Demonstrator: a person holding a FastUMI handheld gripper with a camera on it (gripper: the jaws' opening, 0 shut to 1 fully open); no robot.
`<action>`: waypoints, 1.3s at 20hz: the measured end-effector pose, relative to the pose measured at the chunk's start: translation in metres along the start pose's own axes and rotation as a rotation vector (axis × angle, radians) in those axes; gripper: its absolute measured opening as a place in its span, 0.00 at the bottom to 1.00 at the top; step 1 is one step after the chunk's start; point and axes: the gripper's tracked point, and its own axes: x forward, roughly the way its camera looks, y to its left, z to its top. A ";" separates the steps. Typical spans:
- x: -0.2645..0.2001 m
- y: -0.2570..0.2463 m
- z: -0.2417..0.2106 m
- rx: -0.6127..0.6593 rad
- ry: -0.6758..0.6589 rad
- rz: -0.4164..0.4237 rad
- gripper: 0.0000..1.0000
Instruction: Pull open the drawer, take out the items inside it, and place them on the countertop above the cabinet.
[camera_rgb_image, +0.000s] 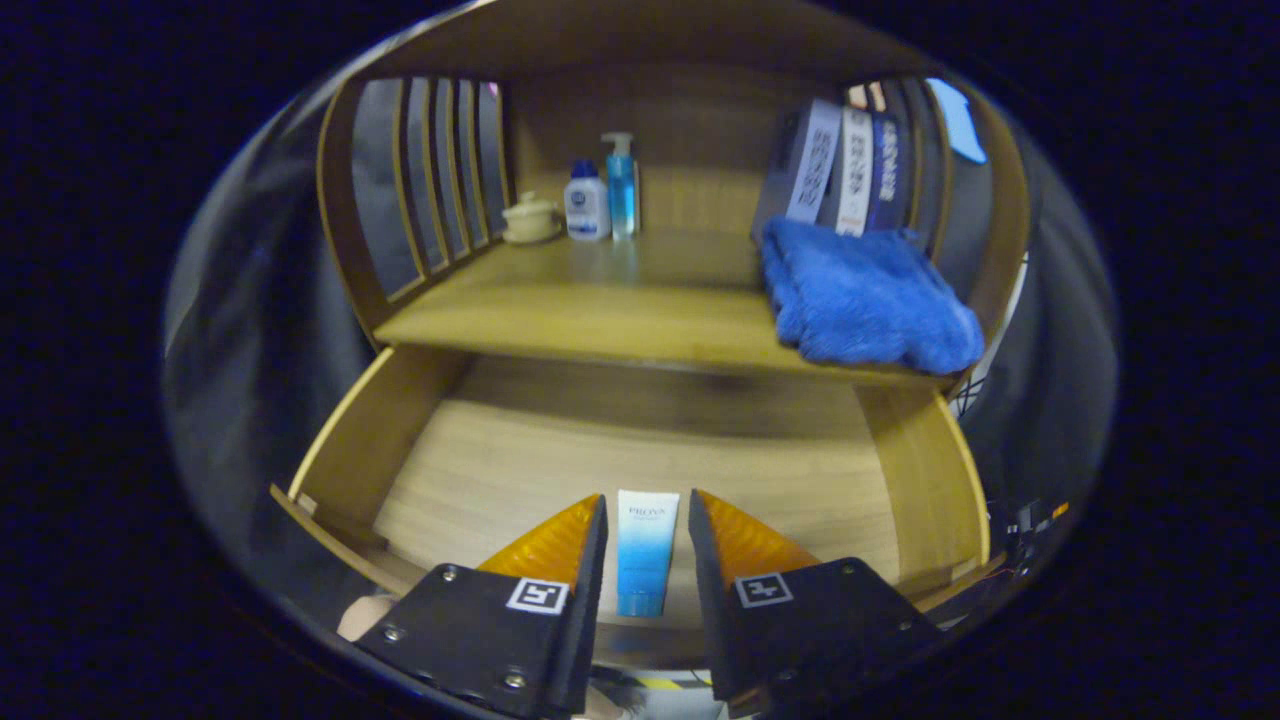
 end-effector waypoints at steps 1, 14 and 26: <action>0.008 0.002 -0.007 -0.011 0.057 0.004 0.46; 0.041 0.004 -0.053 -0.055 0.423 -0.009 0.46; -0.006 -0.001 0.005 0.076 0.150 0.034 0.33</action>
